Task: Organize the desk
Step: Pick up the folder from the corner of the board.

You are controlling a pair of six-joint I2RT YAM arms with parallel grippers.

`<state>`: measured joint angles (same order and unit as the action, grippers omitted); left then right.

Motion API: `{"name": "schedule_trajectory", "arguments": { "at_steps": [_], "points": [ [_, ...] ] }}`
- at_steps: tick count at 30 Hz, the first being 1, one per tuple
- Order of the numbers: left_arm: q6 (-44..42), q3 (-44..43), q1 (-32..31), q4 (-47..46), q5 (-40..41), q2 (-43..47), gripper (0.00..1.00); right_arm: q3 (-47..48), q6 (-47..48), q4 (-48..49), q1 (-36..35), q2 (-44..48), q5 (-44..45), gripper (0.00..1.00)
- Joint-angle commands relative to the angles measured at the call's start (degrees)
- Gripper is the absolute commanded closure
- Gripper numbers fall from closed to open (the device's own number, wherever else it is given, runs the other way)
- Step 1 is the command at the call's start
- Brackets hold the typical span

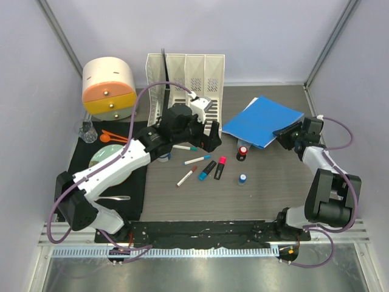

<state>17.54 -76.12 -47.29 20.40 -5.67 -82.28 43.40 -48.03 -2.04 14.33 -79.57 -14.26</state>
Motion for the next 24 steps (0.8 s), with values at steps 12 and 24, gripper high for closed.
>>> {"name": "schedule_trajectory", "arguments": {
  "at_steps": [12,24],
  "points": [
    [-1.0,-0.1,-0.2,-1.7,-0.2,-0.2,0.00,-4.2,-3.3,12.8,-0.9,-5.5,-7.2,0.47],
    [-1.1,0.8,-0.2,-2.1,0.2,-0.4,0.00,-12.3,-6.3,26.7,-0.9,-9.3,-8.7,0.44]
  ]
}}
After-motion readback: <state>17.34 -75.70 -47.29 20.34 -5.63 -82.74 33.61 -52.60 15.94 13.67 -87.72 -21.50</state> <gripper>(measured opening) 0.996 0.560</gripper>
